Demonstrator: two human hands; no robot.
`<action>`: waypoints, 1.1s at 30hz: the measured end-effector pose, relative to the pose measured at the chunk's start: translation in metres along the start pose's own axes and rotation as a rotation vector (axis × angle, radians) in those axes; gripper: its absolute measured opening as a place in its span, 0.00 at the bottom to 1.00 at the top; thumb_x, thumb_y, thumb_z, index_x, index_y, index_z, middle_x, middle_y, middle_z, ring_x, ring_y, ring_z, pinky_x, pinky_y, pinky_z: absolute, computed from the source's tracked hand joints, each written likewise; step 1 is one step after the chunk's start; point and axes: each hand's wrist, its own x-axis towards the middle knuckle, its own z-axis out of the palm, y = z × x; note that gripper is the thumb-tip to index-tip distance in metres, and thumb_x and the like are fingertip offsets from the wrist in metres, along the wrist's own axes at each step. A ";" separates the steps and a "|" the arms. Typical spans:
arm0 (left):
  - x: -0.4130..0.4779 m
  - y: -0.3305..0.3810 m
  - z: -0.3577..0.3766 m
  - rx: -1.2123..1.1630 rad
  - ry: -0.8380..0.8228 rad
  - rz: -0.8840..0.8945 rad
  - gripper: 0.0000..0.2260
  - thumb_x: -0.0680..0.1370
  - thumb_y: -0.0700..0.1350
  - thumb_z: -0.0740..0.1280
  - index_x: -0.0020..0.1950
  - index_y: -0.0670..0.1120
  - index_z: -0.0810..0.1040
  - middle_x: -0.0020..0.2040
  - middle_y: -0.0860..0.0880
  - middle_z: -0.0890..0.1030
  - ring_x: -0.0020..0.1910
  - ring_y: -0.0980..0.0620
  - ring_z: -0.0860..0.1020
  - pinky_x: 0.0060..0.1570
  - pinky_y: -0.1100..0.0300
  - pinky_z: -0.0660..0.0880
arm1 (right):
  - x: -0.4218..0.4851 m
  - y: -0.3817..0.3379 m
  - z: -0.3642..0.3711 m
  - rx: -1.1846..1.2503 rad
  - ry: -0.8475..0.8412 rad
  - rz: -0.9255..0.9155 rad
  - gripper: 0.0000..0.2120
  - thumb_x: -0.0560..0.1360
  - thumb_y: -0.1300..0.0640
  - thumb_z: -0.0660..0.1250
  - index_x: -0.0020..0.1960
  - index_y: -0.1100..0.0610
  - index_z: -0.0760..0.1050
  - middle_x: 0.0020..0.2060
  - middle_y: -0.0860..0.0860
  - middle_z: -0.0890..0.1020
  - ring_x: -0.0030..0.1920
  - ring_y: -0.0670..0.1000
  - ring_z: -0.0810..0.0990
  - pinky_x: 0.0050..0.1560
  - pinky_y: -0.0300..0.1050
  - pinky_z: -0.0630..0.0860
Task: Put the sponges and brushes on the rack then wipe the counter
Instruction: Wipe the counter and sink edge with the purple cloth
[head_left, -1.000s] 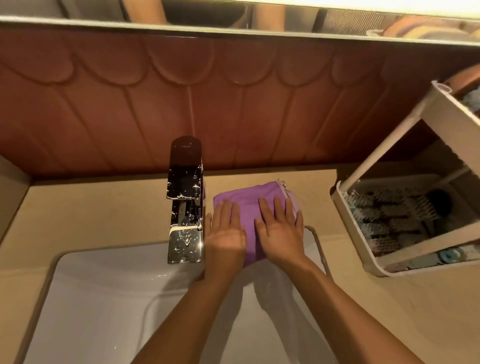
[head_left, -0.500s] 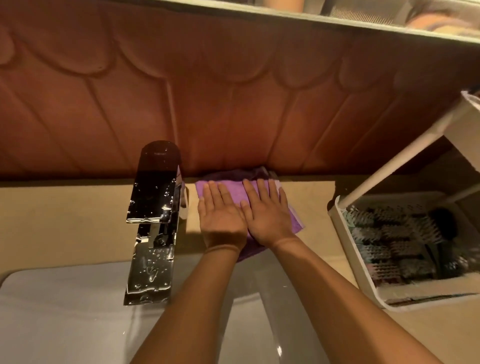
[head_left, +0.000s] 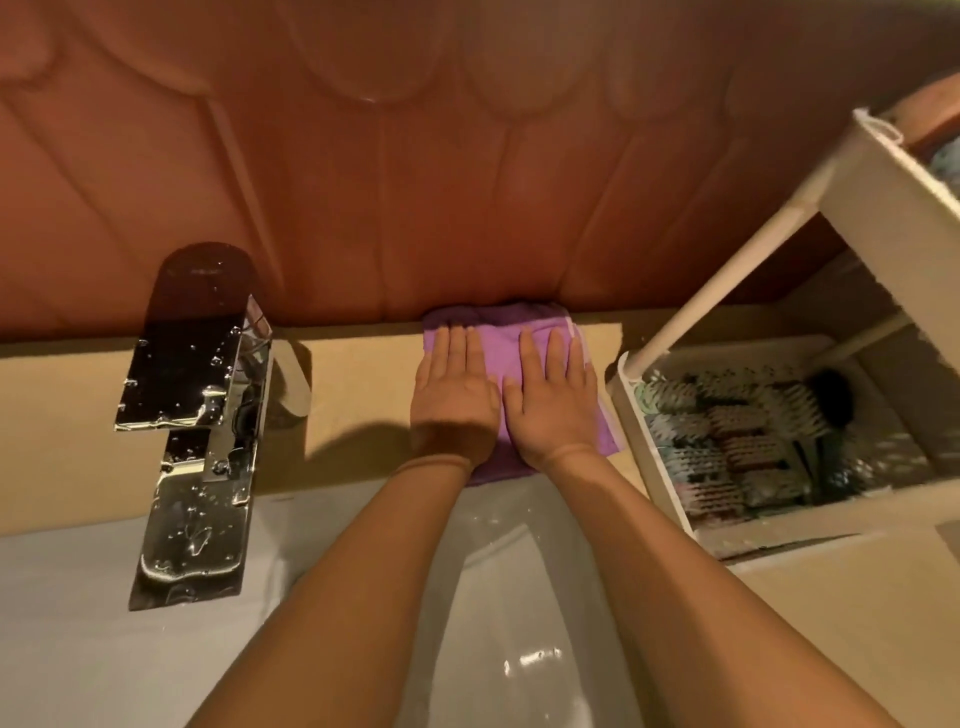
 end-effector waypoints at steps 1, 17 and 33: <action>-0.002 0.000 0.001 -0.007 -0.008 0.005 0.26 0.81 0.50 0.45 0.77 0.40 0.45 0.78 0.43 0.47 0.77 0.48 0.45 0.73 0.57 0.42 | -0.002 0.001 0.000 -0.001 -0.008 0.008 0.34 0.72 0.43 0.39 0.77 0.50 0.45 0.77 0.58 0.47 0.77 0.59 0.43 0.74 0.54 0.42; -0.129 0.030 -0.001 -0.687 0.230 -0.252 0.14 0.73 0.43 0.65 0.57 0.40 0.74 0.55 0.41 0.77 0.57 0.40 0.73 0.54 0.58 0.63 | -0.072 0.024 -0.009 -0.033 -0.118 0.040 0.29 0.80 0.44 0.45 0.77 0.51 0.41 0.77 0.58 0.44 0.76 0.60 0.41 0.75 0.54 0.42; -0.165 0.022 0.002 -1.315 -0.353 -0.462 0.19 0.77 0.47 0.65 0.67 0.46 0.71 0.60 0.48 0.78 0.57 0.50 0.78 0.56 0.57 0.74 | -0.159 0.046 -0.011 -0.087 -0.121 0.018 0.30 0.73 0.44 0.52 0.67 0.61 0.71 0.59 0.68 0.77 0.58 0.70 0.76 0.52 0.60 0.78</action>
